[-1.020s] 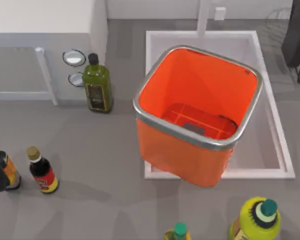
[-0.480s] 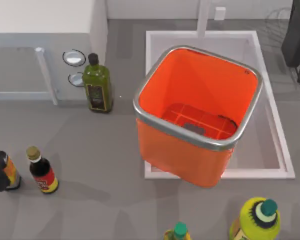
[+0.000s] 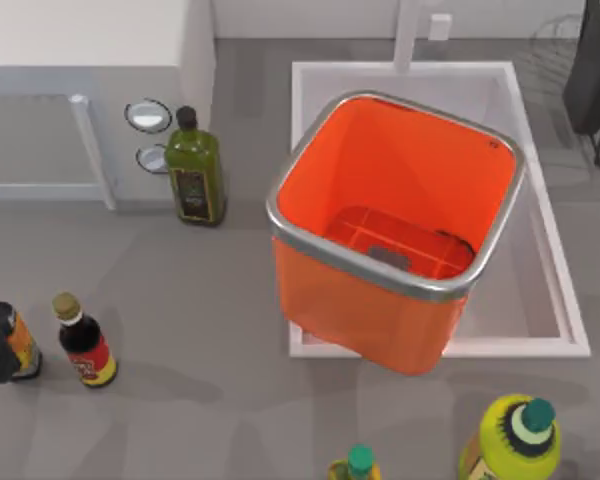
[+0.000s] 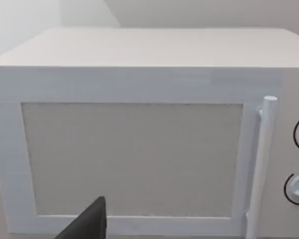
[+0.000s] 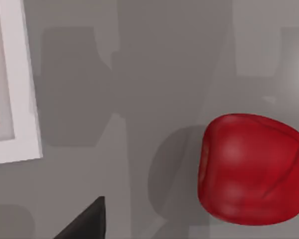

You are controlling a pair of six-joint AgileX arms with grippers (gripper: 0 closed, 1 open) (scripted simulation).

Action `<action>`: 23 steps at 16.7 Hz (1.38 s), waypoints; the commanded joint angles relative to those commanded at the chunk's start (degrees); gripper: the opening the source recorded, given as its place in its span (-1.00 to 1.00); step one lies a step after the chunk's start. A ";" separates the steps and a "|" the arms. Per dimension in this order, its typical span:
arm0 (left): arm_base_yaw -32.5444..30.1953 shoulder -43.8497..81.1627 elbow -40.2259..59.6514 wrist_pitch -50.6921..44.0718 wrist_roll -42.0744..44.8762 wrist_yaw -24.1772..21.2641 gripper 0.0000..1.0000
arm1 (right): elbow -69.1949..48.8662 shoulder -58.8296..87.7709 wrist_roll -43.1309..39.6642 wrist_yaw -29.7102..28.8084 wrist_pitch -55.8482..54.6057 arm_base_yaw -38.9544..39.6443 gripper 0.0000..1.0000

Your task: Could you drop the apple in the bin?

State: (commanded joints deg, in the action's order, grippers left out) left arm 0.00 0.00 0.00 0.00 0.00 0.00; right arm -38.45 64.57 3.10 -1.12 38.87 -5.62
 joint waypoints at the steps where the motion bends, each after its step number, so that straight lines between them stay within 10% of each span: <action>1: 0.00 0.00 0.00 0.00 0.00 0.00 1.00 | -2.57 4.07 0.19 -0.09 2.56 -0.38 1.00; 14: 0.00 0.00 0.00 0.00 0.00 0.00 1.00 | -14.52 22.17 1.11 -0.61 12.94 -1.87 1.00; 23: 0.00 0.00 0.00 0.00 0.00 0.00 1.00 | -6.60 31.24 0.91 -0.62 -4.15 -2.46 1.00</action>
State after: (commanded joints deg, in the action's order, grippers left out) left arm 0.00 0.00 0.00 0.00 0.00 0.00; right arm -45.05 95.81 4.01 -1.74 34.72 -8.08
